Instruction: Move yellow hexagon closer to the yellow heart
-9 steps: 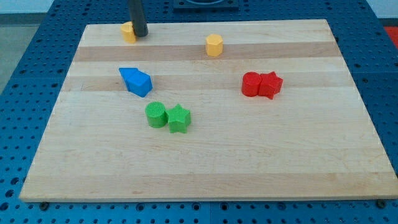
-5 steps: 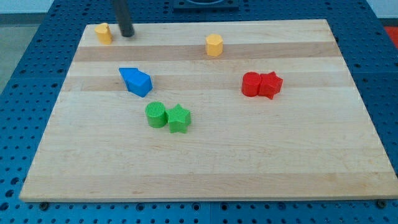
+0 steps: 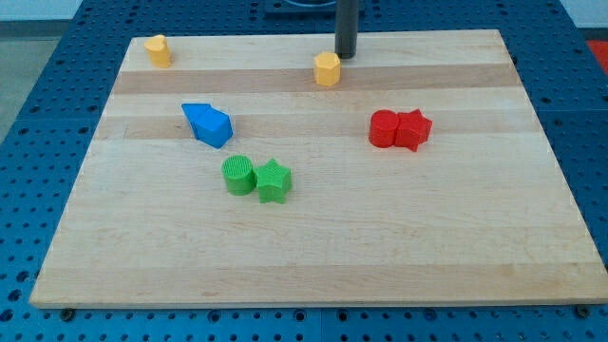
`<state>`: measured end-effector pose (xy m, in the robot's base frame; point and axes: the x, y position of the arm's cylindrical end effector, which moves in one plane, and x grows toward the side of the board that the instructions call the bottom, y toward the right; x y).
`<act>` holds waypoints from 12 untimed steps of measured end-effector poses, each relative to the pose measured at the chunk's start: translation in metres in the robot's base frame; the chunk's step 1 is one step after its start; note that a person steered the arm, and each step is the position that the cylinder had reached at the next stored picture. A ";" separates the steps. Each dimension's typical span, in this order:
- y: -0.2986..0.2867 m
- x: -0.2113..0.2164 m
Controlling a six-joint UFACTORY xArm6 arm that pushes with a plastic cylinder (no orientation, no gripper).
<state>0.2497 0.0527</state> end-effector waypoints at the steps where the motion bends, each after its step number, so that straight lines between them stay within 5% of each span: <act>1: -0.001 0.023; 5: -0.105 0.052; 12: -0.230 0.019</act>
